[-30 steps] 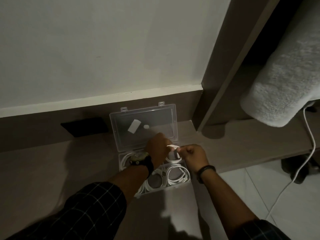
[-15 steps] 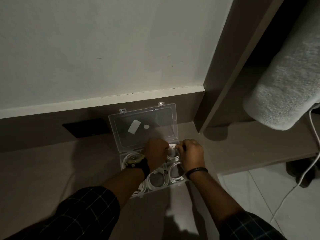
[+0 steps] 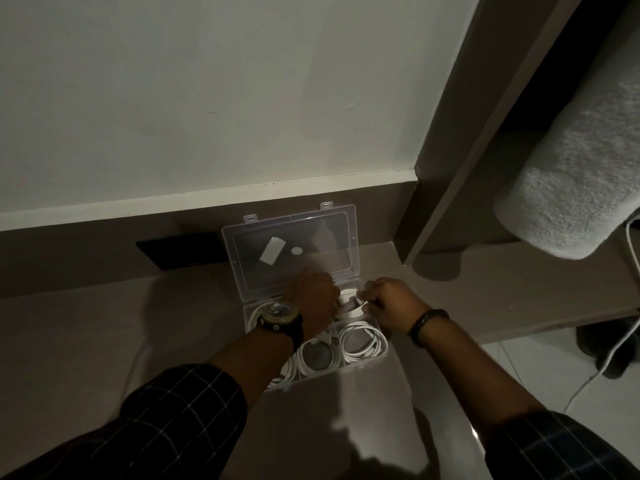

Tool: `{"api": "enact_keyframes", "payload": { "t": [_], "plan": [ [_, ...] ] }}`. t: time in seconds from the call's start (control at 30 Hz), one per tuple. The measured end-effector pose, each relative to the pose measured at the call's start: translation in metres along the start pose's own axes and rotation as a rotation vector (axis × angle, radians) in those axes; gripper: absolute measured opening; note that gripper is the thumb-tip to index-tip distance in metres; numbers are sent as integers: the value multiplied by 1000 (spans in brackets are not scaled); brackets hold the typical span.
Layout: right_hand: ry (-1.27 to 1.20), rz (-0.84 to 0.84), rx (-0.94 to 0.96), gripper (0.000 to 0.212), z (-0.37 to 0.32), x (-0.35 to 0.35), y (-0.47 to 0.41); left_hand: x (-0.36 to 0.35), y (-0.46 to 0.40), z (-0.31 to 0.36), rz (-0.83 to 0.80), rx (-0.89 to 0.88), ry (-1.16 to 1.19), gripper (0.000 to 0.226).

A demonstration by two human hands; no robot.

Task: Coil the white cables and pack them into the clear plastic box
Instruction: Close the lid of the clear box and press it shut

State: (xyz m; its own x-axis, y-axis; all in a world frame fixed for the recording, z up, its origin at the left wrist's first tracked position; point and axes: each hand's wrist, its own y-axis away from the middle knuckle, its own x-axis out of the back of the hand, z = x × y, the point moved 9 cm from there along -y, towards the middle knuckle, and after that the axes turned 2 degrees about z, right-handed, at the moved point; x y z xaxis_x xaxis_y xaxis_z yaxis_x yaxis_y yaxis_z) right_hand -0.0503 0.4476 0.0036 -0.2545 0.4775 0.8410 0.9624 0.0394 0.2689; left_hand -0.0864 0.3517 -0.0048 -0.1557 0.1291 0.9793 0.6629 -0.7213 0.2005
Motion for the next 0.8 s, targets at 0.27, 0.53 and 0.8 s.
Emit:
{"api": "enact_keyframes", "payload": {
  "t": [0.27, 0.53, 0.8],
  "plan": [
    [129, 33, -227, 16, 8, -1, -25, -1, -4, 4, 32, 136, -25, 15],
    [-82, -56, -235, 21, 16, -3, -21, 18, 10, -12, 81, 152, 207, 23],
    [-568, 497, -258, 37, -3, 74, -26, 56, 116, -148, 742, 875, 900, 34]
  ]
}}
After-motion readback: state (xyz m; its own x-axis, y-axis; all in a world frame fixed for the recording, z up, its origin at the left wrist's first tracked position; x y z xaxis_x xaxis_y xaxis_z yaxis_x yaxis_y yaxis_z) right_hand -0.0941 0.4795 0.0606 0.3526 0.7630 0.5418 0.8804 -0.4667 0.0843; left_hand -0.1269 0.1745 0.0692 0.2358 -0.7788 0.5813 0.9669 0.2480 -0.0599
